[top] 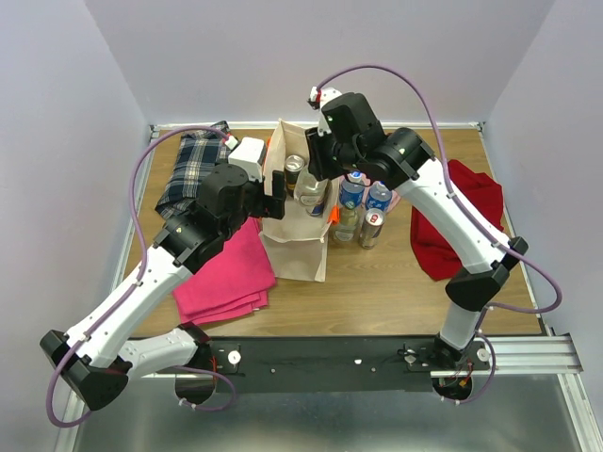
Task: Take the beverage out of the canvas bag
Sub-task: Take out the drink from the canvas bag, then place the drink at the center of the board.
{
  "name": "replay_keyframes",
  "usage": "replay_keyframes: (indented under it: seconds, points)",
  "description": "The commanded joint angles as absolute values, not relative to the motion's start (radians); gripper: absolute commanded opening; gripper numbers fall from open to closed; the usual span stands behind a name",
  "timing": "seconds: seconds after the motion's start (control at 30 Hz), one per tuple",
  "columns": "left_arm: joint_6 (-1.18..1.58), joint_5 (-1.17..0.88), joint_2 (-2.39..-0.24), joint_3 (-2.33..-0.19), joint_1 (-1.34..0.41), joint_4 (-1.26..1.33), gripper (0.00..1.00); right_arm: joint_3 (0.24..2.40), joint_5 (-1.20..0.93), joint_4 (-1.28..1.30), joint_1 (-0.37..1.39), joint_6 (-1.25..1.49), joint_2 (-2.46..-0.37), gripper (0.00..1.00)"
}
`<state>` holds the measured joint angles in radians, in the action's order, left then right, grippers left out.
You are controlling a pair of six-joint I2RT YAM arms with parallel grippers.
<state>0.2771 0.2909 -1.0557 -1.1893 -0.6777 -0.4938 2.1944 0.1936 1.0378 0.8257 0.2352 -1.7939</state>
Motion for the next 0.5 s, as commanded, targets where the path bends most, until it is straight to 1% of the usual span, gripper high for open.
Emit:
replay_keyframes:
  seconds: [0.0,0.13,0.47]
  points:
    - [0.279,0.244,-1.045,-1.167,-0.673,-0.460,0.99,2.275,0.172,0.980,0.834,0.236,-1.740,0.01]
    - [0.281,0.241,-1.042,-1.161,-0.673,-0.459,0.99,2.290,0.170,0.988,0.834,0.236,-1.724,0.01]
    - [0.272,0.258,-1.052,-1.173,-0.673,-0.468,0.99,2.249,0.219,0.937,0.836,0.245,-1.618,0.01]
